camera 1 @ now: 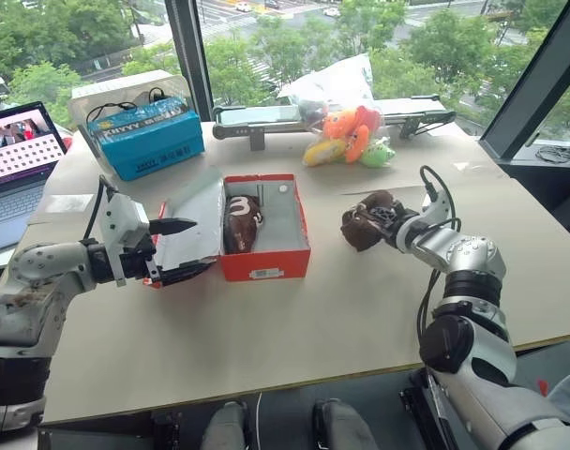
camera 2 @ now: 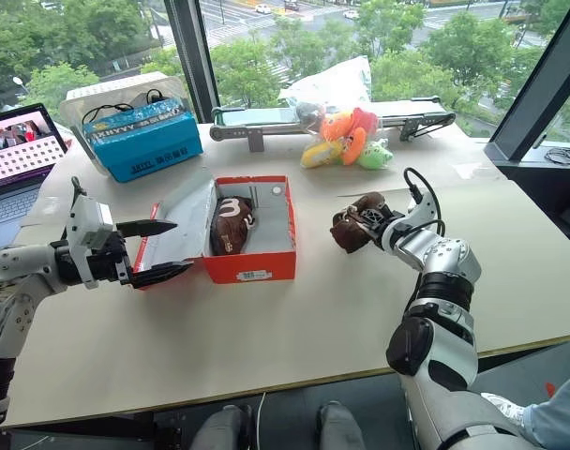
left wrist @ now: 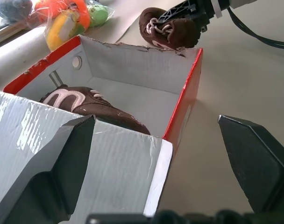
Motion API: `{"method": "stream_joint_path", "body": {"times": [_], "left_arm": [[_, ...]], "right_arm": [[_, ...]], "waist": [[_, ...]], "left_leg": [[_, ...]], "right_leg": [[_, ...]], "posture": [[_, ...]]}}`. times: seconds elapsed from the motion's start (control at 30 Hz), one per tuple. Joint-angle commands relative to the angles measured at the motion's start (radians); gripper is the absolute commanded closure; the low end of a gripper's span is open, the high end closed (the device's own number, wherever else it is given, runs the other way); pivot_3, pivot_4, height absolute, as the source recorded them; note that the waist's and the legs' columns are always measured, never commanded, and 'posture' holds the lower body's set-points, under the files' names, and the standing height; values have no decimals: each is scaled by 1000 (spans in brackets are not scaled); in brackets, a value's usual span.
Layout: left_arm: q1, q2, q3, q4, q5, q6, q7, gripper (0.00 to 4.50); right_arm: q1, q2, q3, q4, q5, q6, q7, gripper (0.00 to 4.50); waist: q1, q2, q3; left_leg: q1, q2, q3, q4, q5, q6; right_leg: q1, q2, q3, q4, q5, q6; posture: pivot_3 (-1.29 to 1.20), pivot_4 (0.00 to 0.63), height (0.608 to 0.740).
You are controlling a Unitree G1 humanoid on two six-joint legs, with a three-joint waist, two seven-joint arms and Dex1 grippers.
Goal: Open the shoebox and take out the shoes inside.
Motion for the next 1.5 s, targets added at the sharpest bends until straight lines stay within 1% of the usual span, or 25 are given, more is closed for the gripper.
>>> {"method": "stream_joint_path", "body": {"times": [0.03, 0.07, 0.17, 0.37, 0.5, 0.63, 0.73, 0.77, 0.8, 0.83, 0.87, 0.97, 1.03, 1.13, 1.2, 1.37, 1.5], "left_arm": [[-16, 0, 6, -9, 2, -20, -6, 0], [-15, 0, 7, -10, 2, -19, -6, 0], [-16, 0, 8, -10, 0, -19, -5, 0], [-21, -3, 5, -5, 1, -21, -7, 0], [-35, -8, -5, 1, 2, -21, -9, 0], [-45, -12, -13, 10, 6, -25, -14, 0], [-48, -14, -11, 14, 10, -27, -17, 0], [-50, -15, -11, 16, 12, -27, -18, 0], [-50, -16, -10, 17, 13, -27, -19, 0], [-52, -16, -8, 19, 14, -27, -19, 0], [-54, -16, -7, 20, 14, -27, -19, 0], [-54, -16, -5, 22, 15, -28, -19, 0], [-55, -15, -3, 23, 17, -28, -19, 0], [-58, -16, -3, 23, 17, -26, -16, 0], [-59, -18, -6, 18, 17, -23, -13, 0], [-54, -17, -2, 7, 13, -16, -9, 0], [-34, -10, 13, -13, 7, -10, -4, 0]], "right_arm": [[-27, -46, -12, 14, 47, -42, -9, 1450], [-23, -60, 8, 4, 34, -43, -22, 1041], [-7, -88, 57, -67, 24, -10, -44, 52], [40, -126, 127, -284, 31, 109, -126, 52], [87, -154, 184, -399, 2, 200, -183, 52], [113, -173, 236, -482, -24, 228, -202, 52], [116, -220, 384, -591, -67, 224, -128, 52], [107, -246, 464, -653, -73, 224, -71, 52], [100, -262, 514, -694, -75, 224, -33, 52], [68, -266, 567, -773, -30, 250, 33, 52], [39, -267, 601, -838, 9, 269, 83, 52], [-13, -252, 607, -908, 80, 346, 138, 52], [-68, -195, 600, -900, 126, 404, 140, 52], [-128, -50, 645, -815, 140, 409, 145, 52], [-124, -31, 756, -720, 65, 332, 214, 52], [-150, -17, 863, -452, -35, 145, 381, 52], [-221, 21, 888, -206, -89, 23, 510, 52]], "waist": [[2, 0, 0], [2, 0, 0], [4, 0, 0], [6, 0, 0], [7, 0, 0], [8, 0, 0], [7, 1, 0], [6, 1, 0], [6, 1, 0], [4, 1, 0], [2, 1, 1], [-2, 1, 1], [4, 0, 0], [9, -1, 0], [8, -1, -1], [31, -2, -1], [28, -2, -1]], "left_leg": [[0, 0, 0, 0, 0, 0], [0, 0, 0, 0, 0, 0], [0, 0, 0, 0, 0, 0], [0, 0, 0, 0, 0, 0], [0, 0, 1, 0, 0, 0], [0, 0, 1, 0, 0, 0], [0, 0, 2, 0, 0, 0], [0, 0, 2, 0, 0, 0], [0, 0, 3, -1, 0, 0], [0, 0, 2, -1, 0, 0], [0, 0, 3, -1, 0, 0], [1, 2, 3, -1, 0, 0], [1, 2, 2, -1, 0, 0], [1, 3, 2, 0, 0, 0], [1, 3, 3, 0, 0, 0], [-1, 2, 3, 0, 0, 0], [-2, 2, 4, 1, 0, 0]], "right_leg": [[0, 0, 0, 0, 0, 0], [0, 0, 0, 0, 0, 0], [0, 0, 1, 0, 0, 0], [-1, 0, 1, 0, 0, 0], [-1, 0, 1, 0, 0, 0], [-1, 0, 2, 0, 0, 0], [-2, 0, 3, 0, 0, 0], [-2, 0, 4, 0, 0, 0], [-3, 0, 4, 0, 0, 0], [-3, 1, 5, 0, 0, 0], [-3, 1, 5, 1, 0, 0], [-4, 5, 9, 1, 0, 0], [-4, 7, 9, 1, 0, 0], [-3, 8, 10, 0, 0, -1], [-3, 8, 11, 0, 1, -2], [-3, 8, 12, -1, 1, -2], [-4, 9, 14, -1, 2, -1]], "posture": [[0, 150, 740], [0, 150, 740], [0, 150, 740], [0, 150, 740], [0, 150, 740], [0, 150, 740], [0, 150, 740], [0, 150, 740], [0, 150, 740], [0, 150, 740], [0, 150, 740], [0, 150, 740], [0, 150, 740], [0, 150, 740], [0, 150, 740], [0, 150, 740], [0, 150, 740]]}}
